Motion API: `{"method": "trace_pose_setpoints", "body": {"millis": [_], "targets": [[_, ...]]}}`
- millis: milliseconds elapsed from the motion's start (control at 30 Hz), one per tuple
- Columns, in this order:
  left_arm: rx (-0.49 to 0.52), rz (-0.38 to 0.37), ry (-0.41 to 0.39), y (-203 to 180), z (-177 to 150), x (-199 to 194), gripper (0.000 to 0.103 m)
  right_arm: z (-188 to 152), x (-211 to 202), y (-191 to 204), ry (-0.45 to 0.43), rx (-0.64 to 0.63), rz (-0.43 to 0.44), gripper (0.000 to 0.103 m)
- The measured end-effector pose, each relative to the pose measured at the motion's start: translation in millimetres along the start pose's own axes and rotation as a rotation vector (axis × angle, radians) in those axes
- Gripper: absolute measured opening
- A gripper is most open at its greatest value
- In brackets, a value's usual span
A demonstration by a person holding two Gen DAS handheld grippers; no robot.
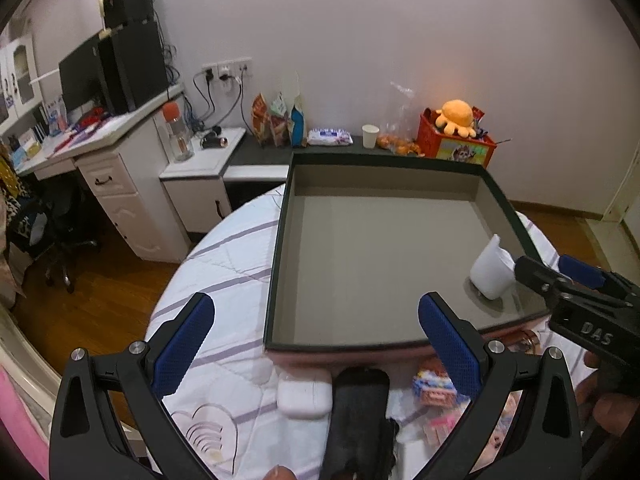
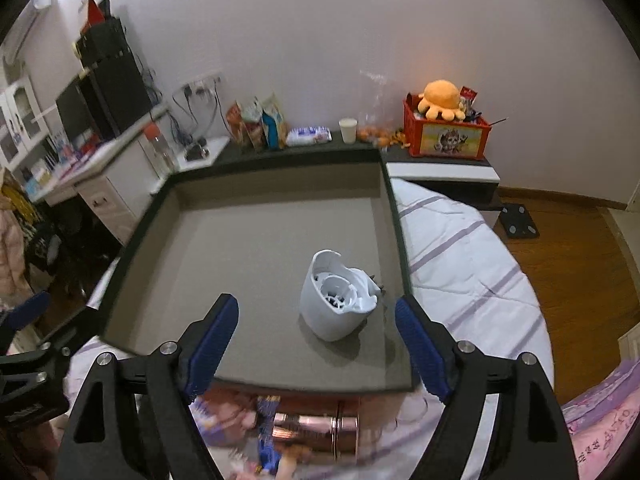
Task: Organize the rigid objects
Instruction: 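Carry the white part into the box and release it with the right gripper, then withdraw the right gripper and move the left gripper toward the black remote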
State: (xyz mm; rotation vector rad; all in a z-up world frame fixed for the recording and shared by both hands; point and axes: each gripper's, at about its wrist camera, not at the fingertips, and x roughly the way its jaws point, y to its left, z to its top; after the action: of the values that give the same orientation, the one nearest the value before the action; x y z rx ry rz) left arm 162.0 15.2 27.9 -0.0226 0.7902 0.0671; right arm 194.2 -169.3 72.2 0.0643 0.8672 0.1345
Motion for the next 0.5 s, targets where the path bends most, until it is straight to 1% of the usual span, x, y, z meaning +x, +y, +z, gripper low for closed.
{"method": "trace_pose_setpoints", "body": {"millis": [167,433,500], "targets": [[-0.003,0.030,-0.020,-2,-19,-28,0.103,-20,-38,-4,-0.035,0.012,0.026,0.082],[-0.010,0.059,0.020,-12,-60,-52,0.103,-56,-69,-6,-0.019,-0.013,0.042,0.082],[-0.024,0.051,0.023,-10,-69,-58,0.103,-63,-75,-4,-0.017,-0.017,0.034,0.082]]}}
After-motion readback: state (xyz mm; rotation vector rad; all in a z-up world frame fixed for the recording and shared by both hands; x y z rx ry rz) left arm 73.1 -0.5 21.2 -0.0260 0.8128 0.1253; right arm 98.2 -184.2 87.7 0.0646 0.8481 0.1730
